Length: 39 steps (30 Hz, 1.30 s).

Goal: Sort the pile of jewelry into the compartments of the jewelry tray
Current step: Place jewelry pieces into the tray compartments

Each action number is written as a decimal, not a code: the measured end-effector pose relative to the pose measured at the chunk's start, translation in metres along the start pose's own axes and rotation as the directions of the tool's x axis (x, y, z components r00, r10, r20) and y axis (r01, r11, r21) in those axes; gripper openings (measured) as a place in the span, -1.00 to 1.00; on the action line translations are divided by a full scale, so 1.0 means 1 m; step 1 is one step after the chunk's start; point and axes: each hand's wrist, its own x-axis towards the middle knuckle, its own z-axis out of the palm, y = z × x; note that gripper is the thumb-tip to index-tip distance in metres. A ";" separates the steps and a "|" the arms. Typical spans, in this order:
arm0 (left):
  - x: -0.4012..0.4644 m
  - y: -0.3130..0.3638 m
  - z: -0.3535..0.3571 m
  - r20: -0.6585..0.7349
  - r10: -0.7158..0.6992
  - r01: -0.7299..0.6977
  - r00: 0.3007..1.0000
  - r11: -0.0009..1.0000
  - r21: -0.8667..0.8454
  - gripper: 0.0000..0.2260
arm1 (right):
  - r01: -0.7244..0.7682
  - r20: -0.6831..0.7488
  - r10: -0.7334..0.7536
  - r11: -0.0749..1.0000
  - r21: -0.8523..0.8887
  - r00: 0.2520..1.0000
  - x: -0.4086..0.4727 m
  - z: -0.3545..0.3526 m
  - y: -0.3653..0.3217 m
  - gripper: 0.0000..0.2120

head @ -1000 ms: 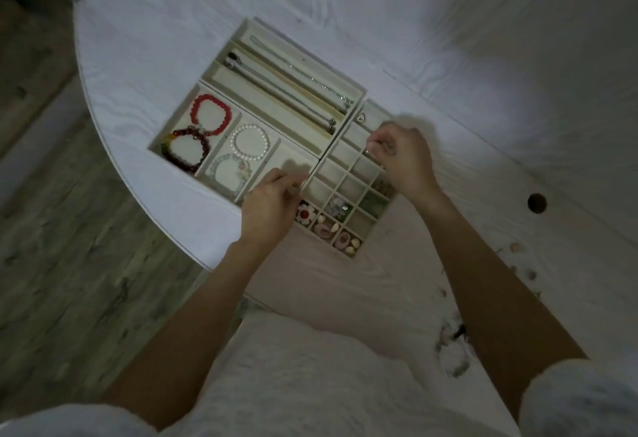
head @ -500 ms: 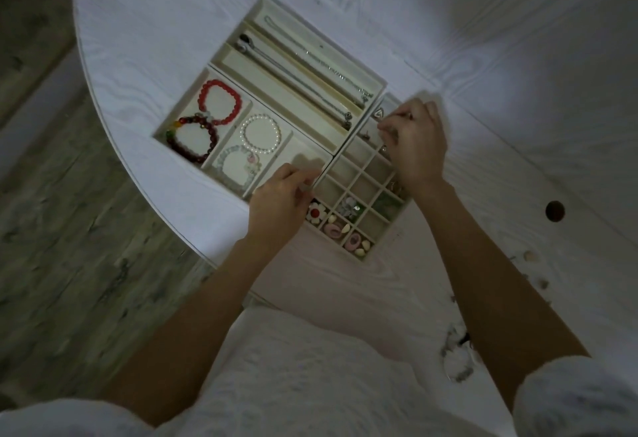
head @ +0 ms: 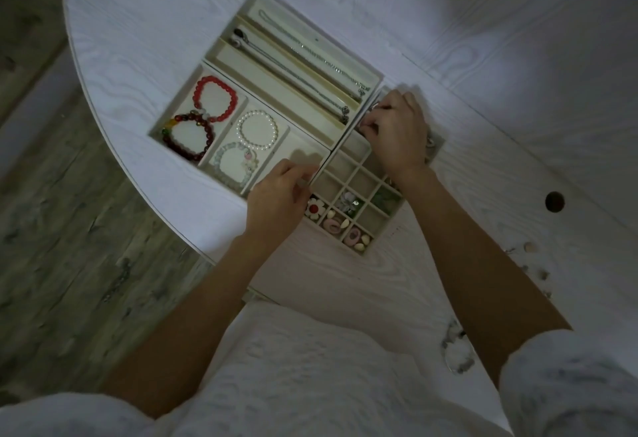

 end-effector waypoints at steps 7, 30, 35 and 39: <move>0.000 -0.001 0.001 0.002 0.016 -0.016 1.000 0.999 0.039 -0.73 | -0.140 -0.023 0.146 0.974 0.180 0.989 -0.004 -0.004 0.000 -0.82; -0.032 0.075 0.059 0.240 0.433 -0.491 0.869 0.814 0.309 -0.60 | -0.696 -0.089 0.735 0.668 0.263 0.672 -0.264 -0.019 0.143 -0.70; -0.033 0.077 0.059 0.223 0.460 -0.510 0.860 0.800 0.317 -0.65 | -0.705 -0.042 0.719 0.690 0.166 0.694 -0.242 -0.017 0.149 -0.80; -0.033 0.080 0.061 0.214 0.435 -0.483 0.875 0.814 0.321 -0.64 | -0.669 -0.081 0.681 0.730 0.137 0.727 -0.240 -0.013 0.148 -0.83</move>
